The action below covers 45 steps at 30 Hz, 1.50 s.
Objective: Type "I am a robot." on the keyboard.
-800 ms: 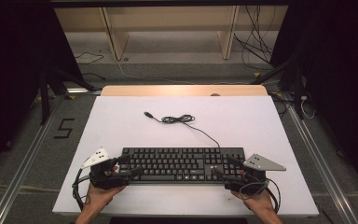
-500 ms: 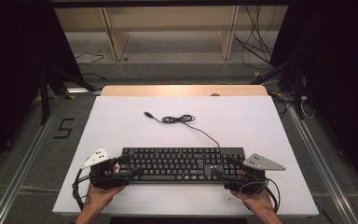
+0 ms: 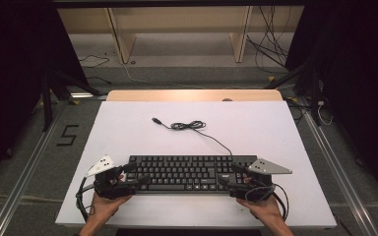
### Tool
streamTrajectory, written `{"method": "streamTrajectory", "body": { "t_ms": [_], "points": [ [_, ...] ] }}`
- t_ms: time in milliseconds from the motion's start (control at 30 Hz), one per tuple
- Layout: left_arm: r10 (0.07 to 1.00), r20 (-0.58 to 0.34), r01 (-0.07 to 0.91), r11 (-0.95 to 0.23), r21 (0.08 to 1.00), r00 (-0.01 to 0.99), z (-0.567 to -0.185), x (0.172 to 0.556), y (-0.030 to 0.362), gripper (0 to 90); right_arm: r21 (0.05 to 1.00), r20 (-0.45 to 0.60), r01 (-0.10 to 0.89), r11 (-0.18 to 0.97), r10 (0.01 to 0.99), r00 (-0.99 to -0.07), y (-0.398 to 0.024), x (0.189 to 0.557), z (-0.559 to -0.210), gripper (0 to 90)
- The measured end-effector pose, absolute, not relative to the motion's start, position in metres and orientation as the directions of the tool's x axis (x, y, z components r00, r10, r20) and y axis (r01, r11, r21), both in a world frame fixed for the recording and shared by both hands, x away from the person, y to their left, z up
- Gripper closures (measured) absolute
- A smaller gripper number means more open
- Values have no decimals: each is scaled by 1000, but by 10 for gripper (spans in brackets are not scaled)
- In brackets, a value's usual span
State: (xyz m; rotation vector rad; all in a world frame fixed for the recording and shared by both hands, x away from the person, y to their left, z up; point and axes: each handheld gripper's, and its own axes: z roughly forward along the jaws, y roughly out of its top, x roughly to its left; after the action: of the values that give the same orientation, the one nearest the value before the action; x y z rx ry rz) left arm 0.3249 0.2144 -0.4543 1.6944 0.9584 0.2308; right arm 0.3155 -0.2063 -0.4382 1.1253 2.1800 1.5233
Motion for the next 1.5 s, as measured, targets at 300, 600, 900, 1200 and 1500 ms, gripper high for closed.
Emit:
{"method": "streamTrajectory", "body": {
  "t_ms": [300, 600, 900, 1200, 1500],
  "points": [
    [709, -315, 488, -47, 872, 631, -455, 326, 217, 239, 862, 226, 465, 200, 671, -706, -183, 329, -436, 337],
    [745, -318, 532, -59, 845, 586, -457, 330, 223, 324, 836, 218, 480, 267, 640, -736, -152, 350, -437, 393],
    [772, -296, 576, -110, 810, 562, -462, 332, 230, 465, 806, 210, 495, 325, 626, -751, -124, 367, -440, 508],
    [823, -222, 623, -192, 758, 523, -468, 334, 232, 692, 774, 198, 510, 376, 621, -758, -101, 378, -445, 720],
    [825, -194, 641, -241, 729, 531, -471, 336, 232, 854, 746, 184, 524, 411, 629, -755, -86, 387, -453, 878]
  ]
}}
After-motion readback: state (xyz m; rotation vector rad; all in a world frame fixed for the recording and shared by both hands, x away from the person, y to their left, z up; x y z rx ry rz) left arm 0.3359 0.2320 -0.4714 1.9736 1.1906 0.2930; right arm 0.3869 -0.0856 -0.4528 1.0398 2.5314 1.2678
